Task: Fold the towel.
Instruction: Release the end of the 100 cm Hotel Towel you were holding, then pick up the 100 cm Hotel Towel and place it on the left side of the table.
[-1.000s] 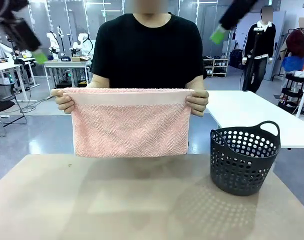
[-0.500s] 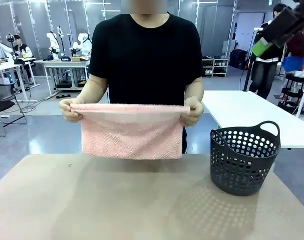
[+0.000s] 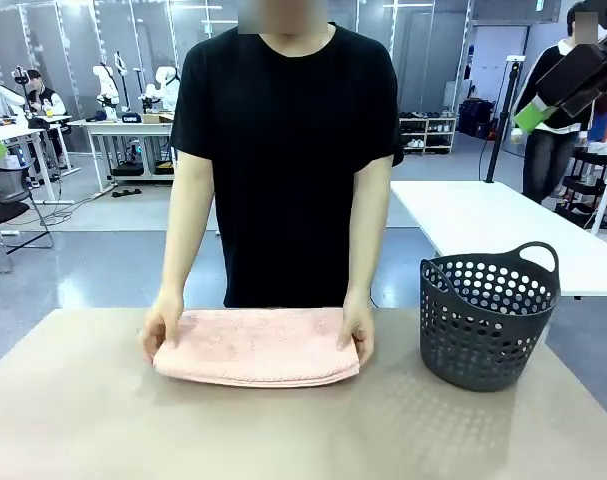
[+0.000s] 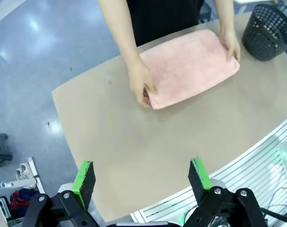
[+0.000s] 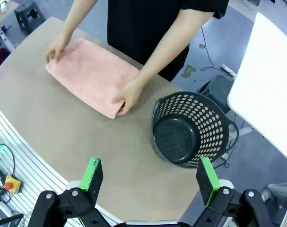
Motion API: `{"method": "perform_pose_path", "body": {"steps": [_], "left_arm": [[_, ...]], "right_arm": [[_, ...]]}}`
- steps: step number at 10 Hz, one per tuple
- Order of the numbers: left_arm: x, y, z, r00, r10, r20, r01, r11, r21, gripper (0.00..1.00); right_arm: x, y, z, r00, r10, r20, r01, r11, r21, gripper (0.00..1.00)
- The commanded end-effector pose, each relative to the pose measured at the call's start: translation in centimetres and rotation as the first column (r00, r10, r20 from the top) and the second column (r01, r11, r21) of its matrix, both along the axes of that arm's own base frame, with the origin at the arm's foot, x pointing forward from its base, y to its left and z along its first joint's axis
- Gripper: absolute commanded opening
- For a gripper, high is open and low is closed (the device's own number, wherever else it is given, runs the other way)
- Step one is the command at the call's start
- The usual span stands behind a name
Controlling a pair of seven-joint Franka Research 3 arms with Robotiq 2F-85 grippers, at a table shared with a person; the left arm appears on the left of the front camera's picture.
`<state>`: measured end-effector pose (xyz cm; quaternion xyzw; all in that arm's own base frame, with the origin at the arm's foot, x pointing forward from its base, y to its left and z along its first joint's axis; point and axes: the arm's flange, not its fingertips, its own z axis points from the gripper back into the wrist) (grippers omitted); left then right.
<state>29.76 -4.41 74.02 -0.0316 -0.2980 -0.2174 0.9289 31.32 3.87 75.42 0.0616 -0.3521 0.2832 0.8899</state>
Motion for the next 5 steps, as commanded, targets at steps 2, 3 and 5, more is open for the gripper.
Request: {"method": "perform_pose_path", "body": {"steps": [2,3,5], "left_arm": [[0.00,0.12,0.40,1.000,0.009,-0.004,-0.009,1.000,-0.004,1.00],[0.00,0.12,0.40,1.000,0.009,-0.004,-0.009,1.000,-0.004,1.00],[0.00,0.12,0.40,1.000,0.009,-0.004,-0.009,1.000,-0.004,1.00]], "right_arm": [[0.22,-0.14,0.22,1.000,-0.004,0.000,0.004,1.000,0.005,1.00],[0.22,-0.14,0.22,1.000,-0.004,0.000,0.004,1.000,0.005,1.00],[0.22,-0.14,0.22,1.000,-0.004,0.000,0.004,1.000,0.005,1.00]]}}
